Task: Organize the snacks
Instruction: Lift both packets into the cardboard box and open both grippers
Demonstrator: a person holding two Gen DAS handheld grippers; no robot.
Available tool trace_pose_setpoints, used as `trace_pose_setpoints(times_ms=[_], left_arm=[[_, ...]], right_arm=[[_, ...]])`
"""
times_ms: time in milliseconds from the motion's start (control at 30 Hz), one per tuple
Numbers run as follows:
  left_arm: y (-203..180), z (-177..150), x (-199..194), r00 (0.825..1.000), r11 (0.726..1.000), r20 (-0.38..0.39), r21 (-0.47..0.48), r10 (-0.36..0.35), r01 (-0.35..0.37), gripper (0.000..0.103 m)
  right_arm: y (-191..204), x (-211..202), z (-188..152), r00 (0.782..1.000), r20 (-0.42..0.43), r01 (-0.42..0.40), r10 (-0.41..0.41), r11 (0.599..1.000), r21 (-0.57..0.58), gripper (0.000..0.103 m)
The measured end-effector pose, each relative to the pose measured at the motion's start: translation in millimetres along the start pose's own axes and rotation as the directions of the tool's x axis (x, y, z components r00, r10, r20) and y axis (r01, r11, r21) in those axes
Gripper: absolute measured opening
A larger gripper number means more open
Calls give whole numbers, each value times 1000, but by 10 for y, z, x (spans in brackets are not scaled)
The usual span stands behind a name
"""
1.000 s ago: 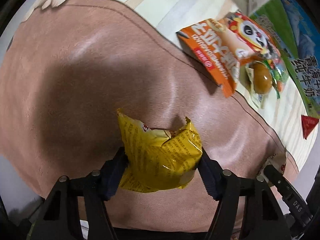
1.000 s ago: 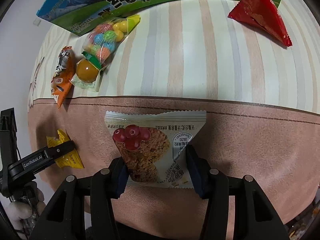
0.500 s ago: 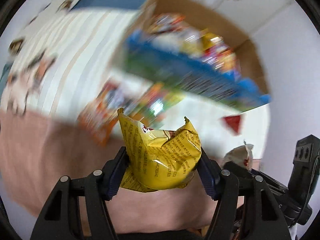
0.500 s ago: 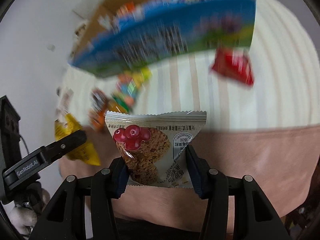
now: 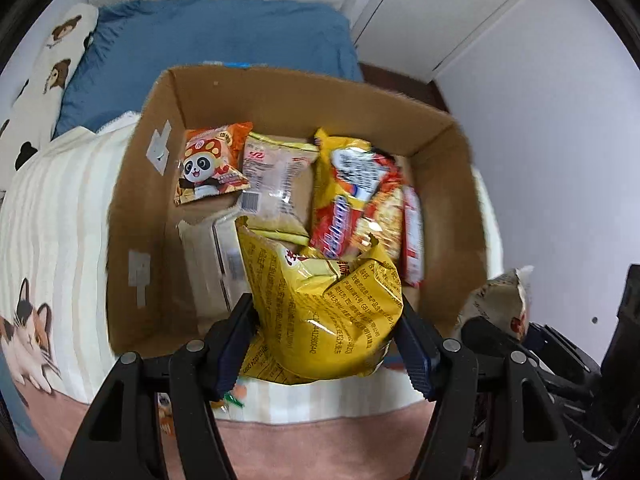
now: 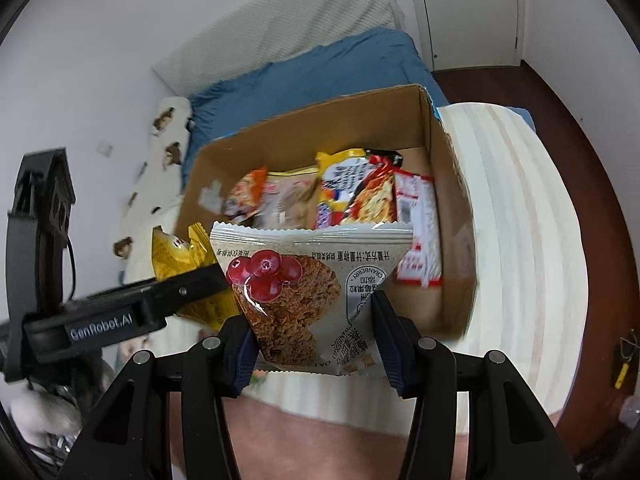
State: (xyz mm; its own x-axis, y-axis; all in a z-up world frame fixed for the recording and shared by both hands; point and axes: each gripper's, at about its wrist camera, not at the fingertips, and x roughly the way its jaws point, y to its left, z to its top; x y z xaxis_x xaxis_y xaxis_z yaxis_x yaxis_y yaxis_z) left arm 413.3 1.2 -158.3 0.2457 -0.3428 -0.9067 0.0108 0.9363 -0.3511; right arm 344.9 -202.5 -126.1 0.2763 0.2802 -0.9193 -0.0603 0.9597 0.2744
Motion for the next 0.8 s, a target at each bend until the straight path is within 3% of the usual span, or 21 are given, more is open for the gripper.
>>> trace_pose_setpoints(times_ms=[200,300,333,367,400,433,467,500,800], left_arm=[[108,137,451,993,998,-105,-1,58,-58,65],[173,121,654,984,998,-168,-14,50,-53,66],[193,107,706,981,998,-188,-20,49,-54,66],[204,95,736,979,998,-196,-16,62,-67,67],[208,65,752,977,997,-196,-10,79,-82,70],[215,55,759,977,996,-194,-4,86,-89,84],[222,47,753,978,996,-189,-4,84,-86,96],[224,48,735,979,996,-184,-7,84,-87,97],[202,-23,448,990,997,-120,0,78,-78,97]], right_arm=[[-169,440,109,996,-82,21,-19,999,25,54],[-226,649,93,989,-149,1,5,999,40,56],[-250,727,94,984,-180,7,1,999,43,59],[-257,770,93,980,-197,18,-10,999,39,70],[-253,806,92,978,-210,17,-11,999,28,72],[-245,818,90,976,-216,21,-16,1000,23,79],[-235,825,89,975,-220,37,-33,999,13,93],[-222,821,90,975,-218,54,-52,999,2,97],[-168,703,75,978,-188,86,-89,996,-20,98]])
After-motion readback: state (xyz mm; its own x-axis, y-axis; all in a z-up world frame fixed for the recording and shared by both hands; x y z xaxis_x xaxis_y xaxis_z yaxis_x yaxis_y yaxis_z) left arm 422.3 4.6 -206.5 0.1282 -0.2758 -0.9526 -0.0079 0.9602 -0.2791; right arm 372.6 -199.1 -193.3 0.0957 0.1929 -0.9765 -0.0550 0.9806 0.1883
